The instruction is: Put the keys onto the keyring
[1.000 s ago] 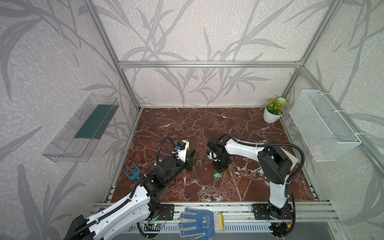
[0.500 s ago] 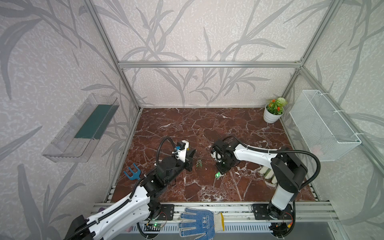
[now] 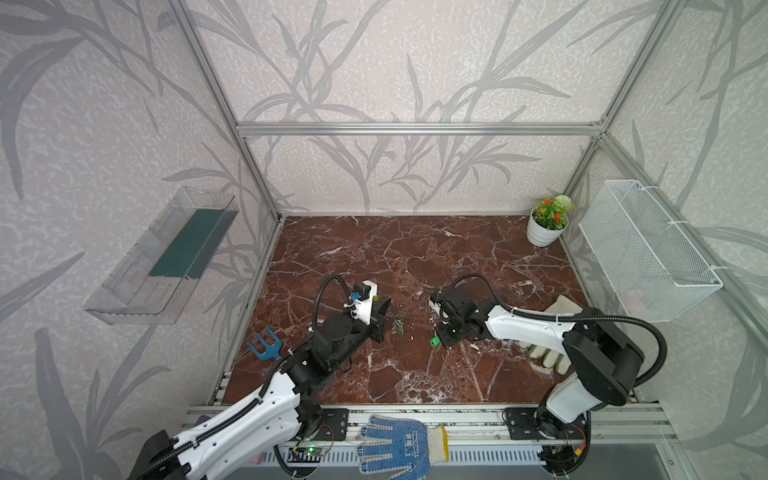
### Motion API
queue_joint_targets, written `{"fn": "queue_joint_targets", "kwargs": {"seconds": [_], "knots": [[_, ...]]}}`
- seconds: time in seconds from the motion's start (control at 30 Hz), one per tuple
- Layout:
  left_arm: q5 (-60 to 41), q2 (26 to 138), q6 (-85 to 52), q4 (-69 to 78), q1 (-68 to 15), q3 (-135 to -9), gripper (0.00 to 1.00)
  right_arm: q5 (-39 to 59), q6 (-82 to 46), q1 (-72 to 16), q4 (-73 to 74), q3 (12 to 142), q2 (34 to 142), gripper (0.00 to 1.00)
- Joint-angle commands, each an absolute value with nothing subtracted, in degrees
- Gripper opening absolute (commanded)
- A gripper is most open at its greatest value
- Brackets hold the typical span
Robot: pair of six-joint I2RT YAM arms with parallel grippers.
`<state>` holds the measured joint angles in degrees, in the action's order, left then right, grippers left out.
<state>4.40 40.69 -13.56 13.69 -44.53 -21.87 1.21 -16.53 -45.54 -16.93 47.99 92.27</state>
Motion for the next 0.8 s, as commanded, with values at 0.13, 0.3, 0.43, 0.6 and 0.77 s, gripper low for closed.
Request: {"fn": "queue_joint_targets", "kwargs": {"seconds": [0.13, 0.3, 0.43, 0.6, 0.77], "knots": [[4.5, 40.1, -13.5, 15.9, -44.7, -21.6, 0.0, -4.5, -18.9, -45.7, -5.3, 43.7, 91.4, 0.0], [4.6, 40.1, -13.6, 16.1, -44.7, -21.6, 0.0, -10.2, -18.9, -47.4, 5.1, 37.8, 90.1, 0.0], [4.7, 40.2, -13.5, 16.2, -44.7, -21.5, 0.0, -12.8, -14.7, -49.4, 24.0, 28.2, 89.4, 0.0], [4.9, 40.3, -13.5, 16.1, -44.7, -21.5, 0.0, -15.1, -14.2, -49.9, 42.0, 21.1, 94.3, 0.0], [4.8, 40.3, -13.5, 16.2, -44.7, -21.5, 0.0, -16.4, -15.4, -51.0, 53.0, 18.4, 100.2, 0.0]]}}
